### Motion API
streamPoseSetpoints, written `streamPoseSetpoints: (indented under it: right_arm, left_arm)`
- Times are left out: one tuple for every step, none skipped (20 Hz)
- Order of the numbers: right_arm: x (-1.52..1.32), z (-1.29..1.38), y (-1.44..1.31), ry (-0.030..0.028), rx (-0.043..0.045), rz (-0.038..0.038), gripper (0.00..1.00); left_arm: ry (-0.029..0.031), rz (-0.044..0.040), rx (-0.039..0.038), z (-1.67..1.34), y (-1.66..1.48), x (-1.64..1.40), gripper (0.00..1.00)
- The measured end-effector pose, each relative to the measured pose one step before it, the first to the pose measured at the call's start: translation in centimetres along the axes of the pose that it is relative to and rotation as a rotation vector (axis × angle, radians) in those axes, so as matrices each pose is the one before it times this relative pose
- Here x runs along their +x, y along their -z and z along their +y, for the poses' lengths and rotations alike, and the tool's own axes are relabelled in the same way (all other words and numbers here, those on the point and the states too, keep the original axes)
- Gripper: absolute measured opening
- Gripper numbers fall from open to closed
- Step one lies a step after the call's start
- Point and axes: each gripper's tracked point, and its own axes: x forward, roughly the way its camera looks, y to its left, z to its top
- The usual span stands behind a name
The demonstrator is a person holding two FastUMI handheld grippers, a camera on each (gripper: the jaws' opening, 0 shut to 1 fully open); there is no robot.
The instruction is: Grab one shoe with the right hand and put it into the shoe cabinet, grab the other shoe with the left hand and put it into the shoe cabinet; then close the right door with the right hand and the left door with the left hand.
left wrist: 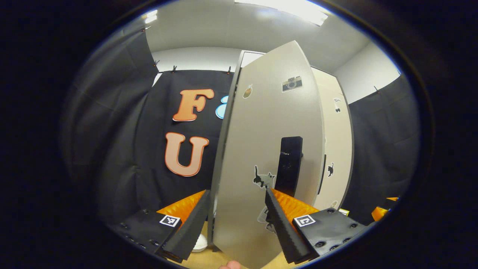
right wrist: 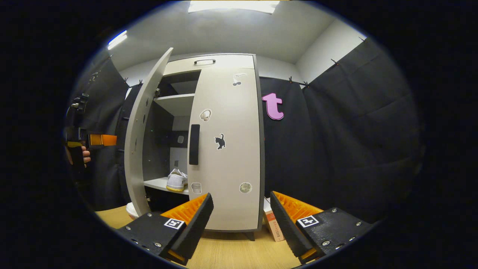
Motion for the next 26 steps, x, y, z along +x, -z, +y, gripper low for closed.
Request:
streamPoseSetpoints:
  right_arm:
    - [-0.116, -0.138, 0.037, 0.00448, -0.00284, 0.00194, 0.94]
    - [-0.060, -0.056, -0.014, 0.00267, -0.00144, 0.00100, 0.94]
    - [-0.078, -0.091, 0.051, 0.00363, -0.00106, 0.00172, 0.94]
    - [-0.292, -0.147, 0.053, 0.00301, -0.00094, 0.00140, 0.94]
    - [-0.058, -0.112, 0.063, 0.00442, -0.00111, 0.00197, 0.94]
    - [-0.035, -0.154, 0.004, 0.00464, -0.00157, 0.00115, 0.94]
    - [-0.096, -0.190, 0.026, 0.00534, -0.00201, 0.00150, 0.94]
    - [-0.030, -0.135, -0.038, 0.00468, -0.00144, 0.00164, 0.94]
    - [-0.005, -0.140, 0.002, 0.00455, -0.00136, 0.00086, 0.94]
    - [-0.031, -0.244, -0.121, 0.00641, -0.00120, -0.00101, 0.94]
    - [-0.004, -0.213, -0.112, 0.00634, -0.00027, -0.00189, 0.94]
    - [-0.039, -0.153, -0.087, 0.00547, -0.00002, -0.00257, 0.94]
    - [-0.031, -0.235, -0.001, 0.00665, -0.00110, -0.00067, 0.94]
    - [-0.060, -0.261, -0.037, 0.00598, -0.00185, 0.00206, 0.94]
    - [0.010, -0.211, -0.019, 0.00634, -0.00079, 0.00024, 0.94]
    - [0.016, -0.170, -0.021, 0.00508, -0.00024, -0.00005, 0.94]
    - [0.092, -0.134, 0.005, 0.00593, -0.00103, -0.00047, 0.94]
    - [-0.048, -0.194, 0.002, 0.00396, -0.00215, -0.00082, 0.94]
    - [0.072, -0.126, -0.023, 0.00425, -0.00286, -0.00048, 0.94]
    - [0.051, -0.126, 0.009, 0.00443, -0.00206, -0.00045, 0.94]
    - [0.077, -0.105, -0.027, 0.00290, -0.00019, -0.00076, 0.94]
    - [-0.016, -0.109, -0.083, 0.00365, 0.00025, -0.00148, 0.94]
    - [-0.001, -0.123, -0.032, 0.00350, 0.00053, -0.00236, 0.94]
    - [0.044, -0.104, -0.043, 0.00350, 0.00064, -0.00322, 0.94]
    - [0.017, -0.126, 0.048, 0.00489, 0.00062, -0.00073, 0.94]
    - [0.002, -0.169, 0.109, 0.00380, 0.00176, 0.00161, 0.94]
  left_arm:
    - [0.01713, -0.00112, -0.00851, -0.649, 0.187, 0.184, 0.95]
    - [0.00687, -0.00050, 0.00471, -0.318, 0.040, 0.211, 0.95]
    - [0.00605, -0.00232, 0.00865, -0.406, -0.005, 0.539, 0.95]
    - [0.01101, -0.00087, 0.00452, -0.513, 0.054, 0.438, 0.95]
    - [0.02110, 0.00278, -0.00346, -0.634, 0.336, 0.585, 0.99]
    - [0.01972, 0.00610, -0.00849, -0.686, 0.299, 0.464, 0.93]
    - [0.01790, 0.00697, -0.00657, -0.708, 0.222, 0.631, 0.92]
    - [0.01869, 0.00940, -0.00381, -0.660, 0.251, 0.508, 0.93]
    - [0.01171, 0.00664, -0.00207, -0.565, 0.382, 0.580, 0.93]
    - [0.00941, 0.00657, 0.00109, -0.412, 0.192, 0.482, 0.96]
    - [0.00370, 0.00638, 0.00347, -0.166, 0.344, 0.585, 0.95]
    - [0.00407, 0.00429, 0.00458, -0.124, 0.178, 0.405, 0.99]
    - [0.00220, 0.00555, 0.00307, -0.174, 0.294, 0.254, 0.95]
    - [0.00170, 0.00443, -0.00083, -0.062, 0.153, 0.212, 0.95]
    - [0.00246, 0.00391, -0.00343, -0.108, 0.197, 0.408, 0.96]
    - [-0.00006, 0.00183, -0.00343, -0.007, -0.021, 0.615, 0.96]
    - [0.00275, 0.00089, -0.00515, -0.128, 0.248, 0.379, 0.99]
    - [0.00292, 0.00677, -0.00078, -0.170, 0.092, 0.348, 0.96]
    - [-0.00150, 0.00367, 0.00208, -0.029, 0.146, 0.570, 0.96]
    - [-0.00456, 0.00507, 0.00631, -0.124, 0.036, 0.455, 0.96]
    - [-0.00678, 0.00640, 0.01211, -0.168, 0.183, 0.635, 0.96]
    - [-0.00700, 0.00572, 0.01301, -0.178, 0.188, 0.529, 0.96]
    - [-0.00761, -0.00283, 0.01176, -0.094, -0.150, 0.420, 0.96]
    - [-0.00294, 0.00289, 0.01252, -0.064, -0.053, 0.163, 0.96]
    - [-0.00133, -0.00387, 0.00504, -0.090, -0.038, 0.023, 0.96]
    - [0.00018, 0.00273, -0.00449, -0.036, 0.061, 0.259, 0.96]
